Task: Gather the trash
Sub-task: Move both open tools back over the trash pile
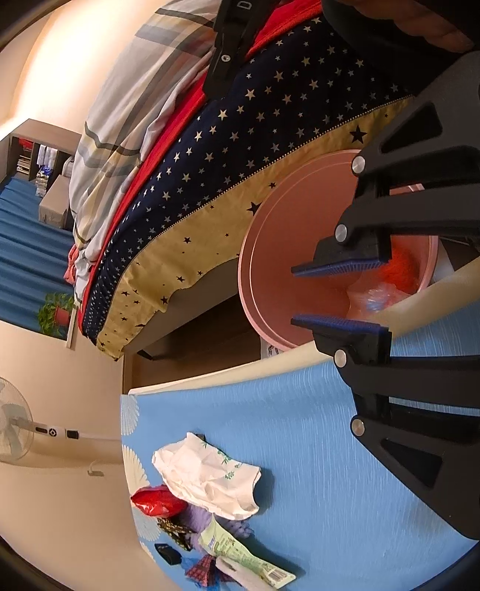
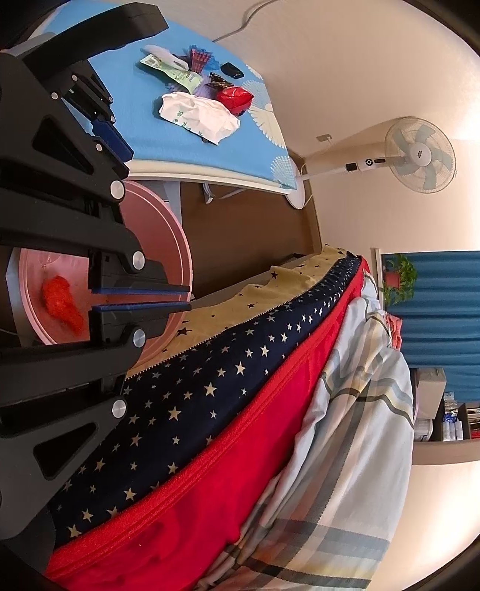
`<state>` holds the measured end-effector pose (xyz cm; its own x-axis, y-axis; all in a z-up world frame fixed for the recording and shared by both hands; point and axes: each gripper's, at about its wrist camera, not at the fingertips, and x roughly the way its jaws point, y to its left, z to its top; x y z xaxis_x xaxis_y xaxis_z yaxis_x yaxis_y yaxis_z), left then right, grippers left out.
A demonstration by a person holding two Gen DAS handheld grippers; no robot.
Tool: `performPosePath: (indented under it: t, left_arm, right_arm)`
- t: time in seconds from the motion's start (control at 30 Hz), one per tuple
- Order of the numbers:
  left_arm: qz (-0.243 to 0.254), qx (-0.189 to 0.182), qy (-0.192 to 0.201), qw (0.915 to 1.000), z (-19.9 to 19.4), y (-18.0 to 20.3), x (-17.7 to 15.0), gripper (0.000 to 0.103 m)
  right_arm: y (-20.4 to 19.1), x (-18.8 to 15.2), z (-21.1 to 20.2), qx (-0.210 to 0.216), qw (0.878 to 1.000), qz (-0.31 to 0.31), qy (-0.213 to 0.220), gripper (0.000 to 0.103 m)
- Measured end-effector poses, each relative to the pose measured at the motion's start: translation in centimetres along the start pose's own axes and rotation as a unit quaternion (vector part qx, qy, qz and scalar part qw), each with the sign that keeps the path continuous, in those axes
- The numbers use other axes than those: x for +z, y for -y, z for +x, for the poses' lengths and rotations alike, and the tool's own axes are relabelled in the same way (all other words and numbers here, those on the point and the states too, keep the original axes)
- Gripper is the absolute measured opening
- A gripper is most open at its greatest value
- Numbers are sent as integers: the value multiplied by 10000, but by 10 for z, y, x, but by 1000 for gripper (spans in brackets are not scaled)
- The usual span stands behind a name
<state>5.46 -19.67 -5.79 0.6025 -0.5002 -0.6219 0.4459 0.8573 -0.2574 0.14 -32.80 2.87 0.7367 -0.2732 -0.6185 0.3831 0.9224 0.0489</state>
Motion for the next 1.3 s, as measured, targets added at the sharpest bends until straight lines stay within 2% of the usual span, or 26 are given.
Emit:
performPosePath:
  t: [0.3, 0.67, 0.97, 1.13, 1.2, 1.3]
  left_arm:
    - [-95, 26, 106, 9999, -12, -8, 4, 21]
    - [-240, 196, 542, 9981, -60, -24, 25, 21]
    - [-325, 455, 1080, 9926, -131, -68, 99, 21]
    - [-368, 658, 1244, 9894, -165, -118, 141, 21]
    - [-296, 809, 1260, 9883, -173, -142, 158, 21]
    - [-279, 985, 1283, 9864, -179, -178, 174, 21]
  right_arm:
    - [-2, 0, -5, 51, 9999, -31, 102, 6]
    - [-14, 9, -29, 504, 9978, 25, 434, 6]
    - [-53, 52, -55, 1299, 9886, -162, 743, 6]
    - [-84, 91, -57, 1844, 9782, -382, 877, 5]
    - [-96, 106, -54, 2073, 9732, -452, 888, 2]
    - [-119, 125, -45, 2372, 9651, -608, 927, 2]
